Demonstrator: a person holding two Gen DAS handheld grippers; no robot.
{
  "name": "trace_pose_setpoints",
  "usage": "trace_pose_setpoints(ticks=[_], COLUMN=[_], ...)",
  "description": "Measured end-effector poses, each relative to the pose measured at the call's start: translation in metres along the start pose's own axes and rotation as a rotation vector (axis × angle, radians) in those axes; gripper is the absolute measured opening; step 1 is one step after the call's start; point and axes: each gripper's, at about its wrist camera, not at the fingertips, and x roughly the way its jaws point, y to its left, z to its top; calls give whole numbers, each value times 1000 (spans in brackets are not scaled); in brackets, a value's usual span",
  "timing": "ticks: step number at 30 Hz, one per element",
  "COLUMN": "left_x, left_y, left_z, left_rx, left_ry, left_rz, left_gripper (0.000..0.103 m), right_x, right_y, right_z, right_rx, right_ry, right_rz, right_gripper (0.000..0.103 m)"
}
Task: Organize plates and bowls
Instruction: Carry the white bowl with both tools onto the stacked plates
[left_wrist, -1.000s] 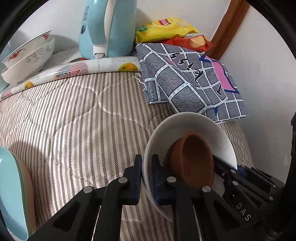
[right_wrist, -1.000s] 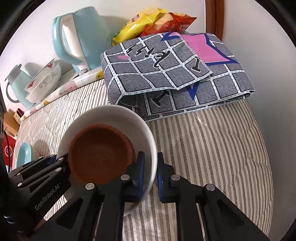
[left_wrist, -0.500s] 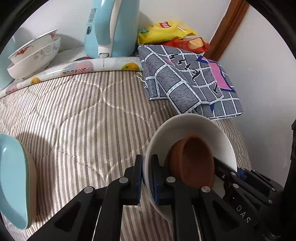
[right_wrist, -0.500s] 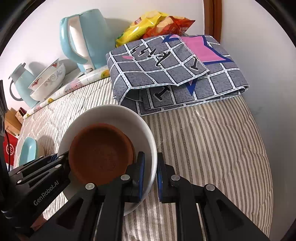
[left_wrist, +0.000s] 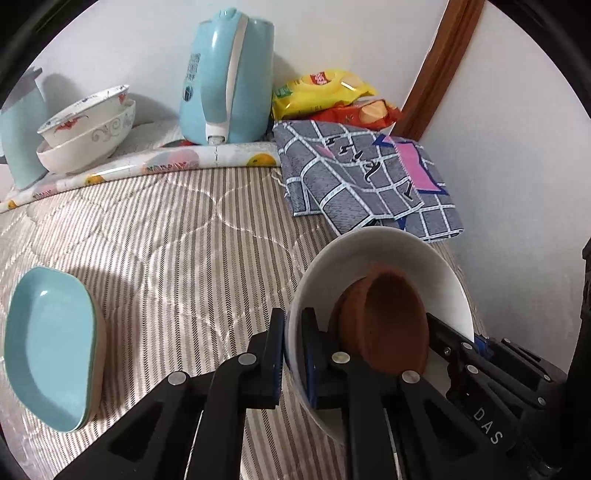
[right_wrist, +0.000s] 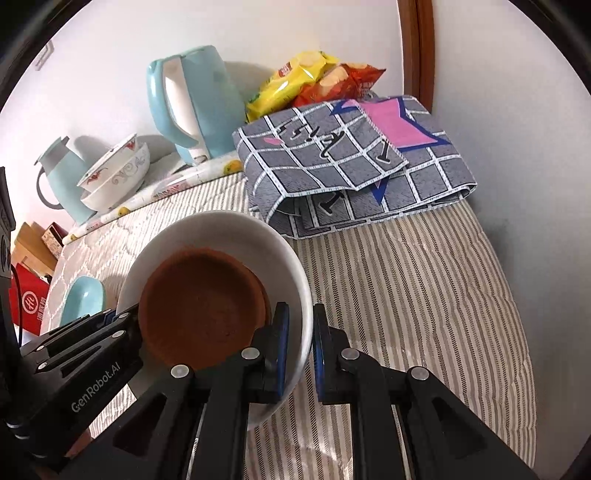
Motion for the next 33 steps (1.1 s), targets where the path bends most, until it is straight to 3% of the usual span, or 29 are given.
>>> trace_pose_setpoints(ticks=[14,33], left_x=[-37,-66], left_y=[6,45], left_z=[-7,-16], left_rx=[-5,-38], left_ry=[-45,-84], left_rz=[-15,4], left_gripper=[10,10], right_x=[-37,-48], right_y=[17,58], right_z=[-7,-15], right_rx=[-11,-34], right_ry=[-49,-62], right_rz=[-4,18], right_gripper=[11,11])
